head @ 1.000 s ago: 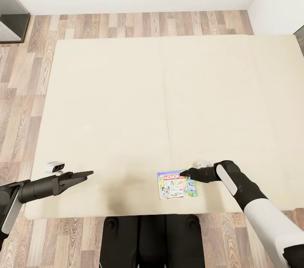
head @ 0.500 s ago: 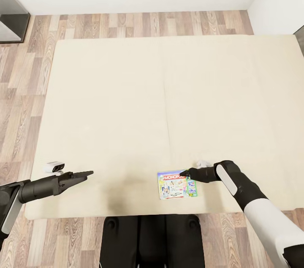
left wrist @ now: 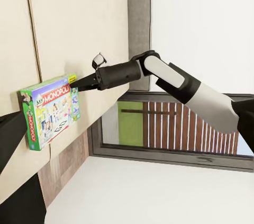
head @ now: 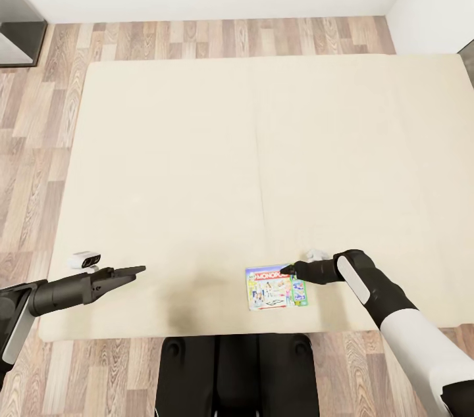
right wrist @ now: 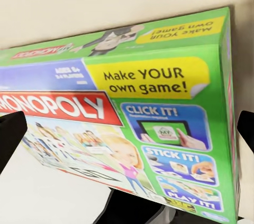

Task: Put all the toys in the child's room - the three board games (two on the bed and one on the table), the two jigsaw puzzles on the table, and the tennis ball on the table - inside the toy box on the table in the child's room.

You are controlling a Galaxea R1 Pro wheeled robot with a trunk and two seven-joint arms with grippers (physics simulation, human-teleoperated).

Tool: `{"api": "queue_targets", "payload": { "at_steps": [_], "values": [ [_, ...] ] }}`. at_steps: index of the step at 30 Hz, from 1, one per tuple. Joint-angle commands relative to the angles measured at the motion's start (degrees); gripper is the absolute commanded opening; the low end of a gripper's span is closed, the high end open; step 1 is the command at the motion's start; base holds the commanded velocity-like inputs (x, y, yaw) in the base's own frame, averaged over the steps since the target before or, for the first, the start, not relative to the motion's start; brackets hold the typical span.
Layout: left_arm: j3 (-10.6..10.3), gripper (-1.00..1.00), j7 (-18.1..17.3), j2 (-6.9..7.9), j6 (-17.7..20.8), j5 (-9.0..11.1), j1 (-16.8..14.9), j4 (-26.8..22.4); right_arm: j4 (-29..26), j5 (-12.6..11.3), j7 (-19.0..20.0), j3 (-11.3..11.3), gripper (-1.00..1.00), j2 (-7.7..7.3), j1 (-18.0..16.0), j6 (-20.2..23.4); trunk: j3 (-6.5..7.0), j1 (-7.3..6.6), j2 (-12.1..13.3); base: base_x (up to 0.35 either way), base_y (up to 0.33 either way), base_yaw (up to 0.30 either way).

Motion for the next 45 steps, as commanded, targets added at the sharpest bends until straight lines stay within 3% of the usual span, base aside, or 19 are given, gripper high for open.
{"api": "queue_targets", "payload": {
  "at_steps": [1,31,45],
  "values": [
    [-0.01,1.0,-0.21,0.01,0.61,-0.02,-0.01,-0.02,-0.03,0.46,0.45,0.13,1.0,-0.05,-0.03,0.09,-0.06,0.03,-0.09,0.0,0.0,0.043],
    [-0.01,1.0,-0.21,0.03,0.6,-0.02,-0.01,-0.01,0.78,0.38,0.47,0.23,1.0,-0.66,-0.03,0.15,-0.06,0.03,-0.09,-0.009,0.0,0.024],
    [-0.01,1.0,-0.21,0.05,0.61,-0.02,-0.01,0.0,0.84,0.18,0.48,0.34,1.0,-0.24,-0.03,0.27,-0.06,0.03,-0.09,0.0,0.0,0.0]
  ]
}}
